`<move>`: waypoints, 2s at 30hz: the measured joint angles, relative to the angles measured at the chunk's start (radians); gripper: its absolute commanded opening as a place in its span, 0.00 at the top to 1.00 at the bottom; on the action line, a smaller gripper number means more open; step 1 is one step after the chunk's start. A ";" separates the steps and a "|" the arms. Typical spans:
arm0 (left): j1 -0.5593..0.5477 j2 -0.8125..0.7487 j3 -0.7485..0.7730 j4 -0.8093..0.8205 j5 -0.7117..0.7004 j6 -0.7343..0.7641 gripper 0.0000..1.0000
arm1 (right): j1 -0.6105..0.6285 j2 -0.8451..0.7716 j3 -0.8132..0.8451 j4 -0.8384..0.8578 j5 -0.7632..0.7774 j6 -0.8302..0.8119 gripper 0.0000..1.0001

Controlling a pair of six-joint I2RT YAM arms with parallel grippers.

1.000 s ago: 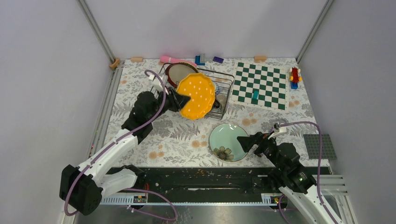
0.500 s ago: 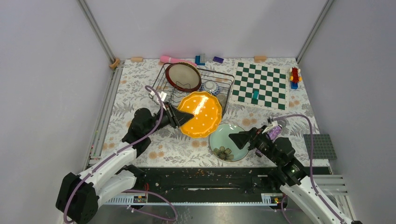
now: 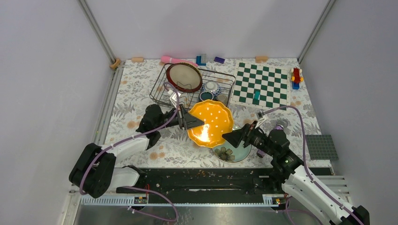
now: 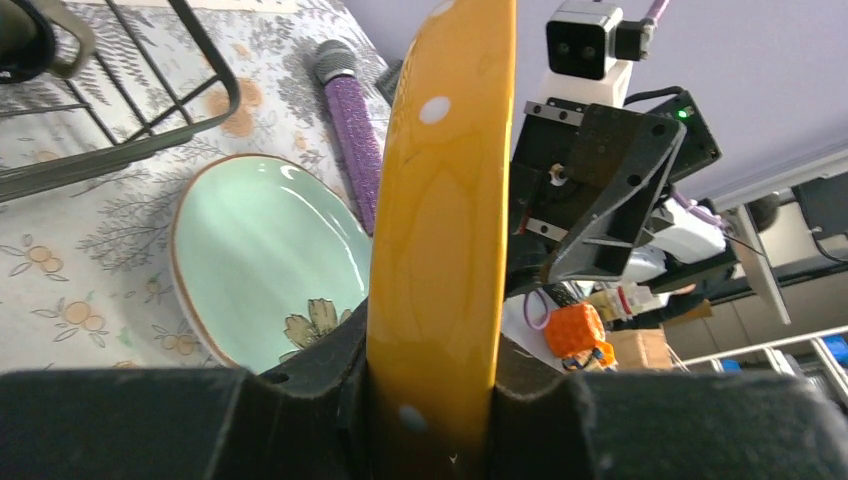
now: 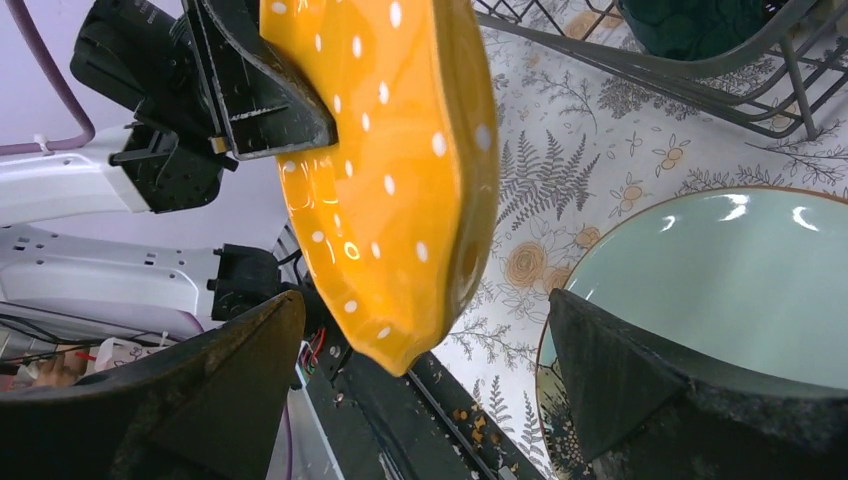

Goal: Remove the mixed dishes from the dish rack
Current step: Place the plate at the center of the board.

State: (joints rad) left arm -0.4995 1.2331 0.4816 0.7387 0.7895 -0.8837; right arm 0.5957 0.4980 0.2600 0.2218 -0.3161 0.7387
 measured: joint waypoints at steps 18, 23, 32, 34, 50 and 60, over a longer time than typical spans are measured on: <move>-0.032 0.145 0.070 0.239 0.123 -0.171 1.00 | 0.000 0.055 -0.019 0.247 0.099 0.121 0.35; -0.037 0.143 0.102 0.123 0.108 -0.116 1.00 | 0.000 0.088 -0.019 0.271 0.098 0.150 0.56; -0.037 0.062 0.137 -0.100 0.068 -0.026 0.69 | -0.005 0.138 -0.023 0.321 0.094 0.201 1.00; -0.037 0.060 0.147 -0.112 0.066 -0.017 0.50 | -0.005 0.140 -0.024 0.338 0.093 0.206 1.00; -0.044 -0.008 0.165 -0.261 -0.128 0.127 0.01 | -0.004 0.097 -0.095 0.293 0.125 0.229 1.00; -0.045 -0.219 0.167 -0.516 -0.527 0.275 0.01 | -0.003 -0.083 -0.123 0.132 0.163 0.233 1.00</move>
State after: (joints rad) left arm -0.5449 1.0145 0.6483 0.2230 0.2626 -0.6086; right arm 0.5930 0.4152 0.1368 0.3538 -0.1532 0.9722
